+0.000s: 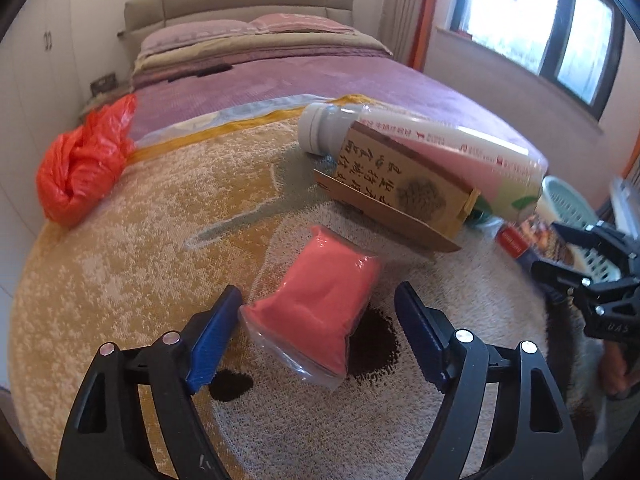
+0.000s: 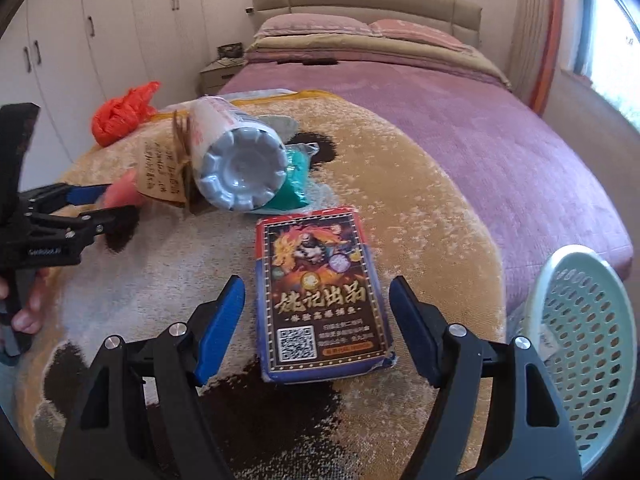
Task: Collect trash
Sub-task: 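Move both tools back over the rug toward the pink packet and card box, then carry the pink packet in the left tool while the right tool carries the card box to the basket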
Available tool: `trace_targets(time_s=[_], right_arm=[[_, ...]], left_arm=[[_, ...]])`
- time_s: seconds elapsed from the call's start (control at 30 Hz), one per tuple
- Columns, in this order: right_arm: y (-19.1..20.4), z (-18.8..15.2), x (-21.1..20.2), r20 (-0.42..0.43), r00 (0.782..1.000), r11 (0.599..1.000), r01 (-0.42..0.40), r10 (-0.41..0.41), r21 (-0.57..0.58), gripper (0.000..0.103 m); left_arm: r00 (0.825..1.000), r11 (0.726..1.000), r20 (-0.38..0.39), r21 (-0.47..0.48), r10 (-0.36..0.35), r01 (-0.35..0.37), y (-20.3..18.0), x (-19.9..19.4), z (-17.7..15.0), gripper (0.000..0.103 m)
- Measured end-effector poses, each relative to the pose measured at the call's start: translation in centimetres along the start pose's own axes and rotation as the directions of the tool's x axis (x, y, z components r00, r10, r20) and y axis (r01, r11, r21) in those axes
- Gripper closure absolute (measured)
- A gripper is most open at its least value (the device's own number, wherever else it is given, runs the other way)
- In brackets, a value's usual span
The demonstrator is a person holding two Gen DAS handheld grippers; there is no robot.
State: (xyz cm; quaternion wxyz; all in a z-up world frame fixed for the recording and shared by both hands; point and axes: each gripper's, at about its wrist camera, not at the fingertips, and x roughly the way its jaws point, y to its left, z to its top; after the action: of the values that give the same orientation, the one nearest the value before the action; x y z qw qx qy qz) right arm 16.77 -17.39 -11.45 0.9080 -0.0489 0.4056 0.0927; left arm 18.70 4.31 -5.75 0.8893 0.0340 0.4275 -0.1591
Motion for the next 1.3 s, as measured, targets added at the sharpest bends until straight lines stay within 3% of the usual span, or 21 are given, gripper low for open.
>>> trace_targets(time_s=[0.03,0.13,0.27,0.5,0.67,0.9,1.3], right_arm=[[0.2,0.0,0.1,-0.001,1.0,1.0,0.015,-0.015,-0.009,0.041],[0.2,0.0,0.1,0.006,0.999,0.999,0.041,-0.041,-0.015,0.043],[0.5,-0.2,-1.0,0.053,0.998,0.999,0.039,-0.037,-0.023,0.044],[-0.9,-0.6,-4.6,0.125,0.992,0.999,0.023,-0.026,0.031,0.044],[-3.7,-0.9,-8.6,0.194,0.98,0.995,0.037,-0.054,0.088,0.044],[-8.9,-1.9,-12.7,0.248,0.959,0.976,0.093,-0.141,0.195,0.044],[-19.8,-5.6,-15.7,0.207,0.931,0.89,0.197,-0.302,0.411,0.044]], left_arm=[[1.0,1.0,-0.003,0.012,0.022,-0.022,-0.3,0.0,0.0,0.031],[0.997,0.996,-0.001,0.046,0.073,-0.073,-1.1,-0.1,0.0,0.047],[0.997,0.996,0.008,0.042,0.082,-0.082,-1.9,-0.8,0.0,0.052],[0.995,0.998,0.09,0.048,0.042,-0.047,-4.8,-4.4,0.1,0.054],[0.985,0.997,0.169,0.07,-0.033,0.021,-8.3,-7.1,1.0,0.054],[0.955,0.981,0.241,0.128,-0.174,0.146,-14.3,-9.2,3.4,0.054],[0.917,0.919,0.18,0.245,-0.355,0.308,-26.6,-5.7,6.2,0.054]])
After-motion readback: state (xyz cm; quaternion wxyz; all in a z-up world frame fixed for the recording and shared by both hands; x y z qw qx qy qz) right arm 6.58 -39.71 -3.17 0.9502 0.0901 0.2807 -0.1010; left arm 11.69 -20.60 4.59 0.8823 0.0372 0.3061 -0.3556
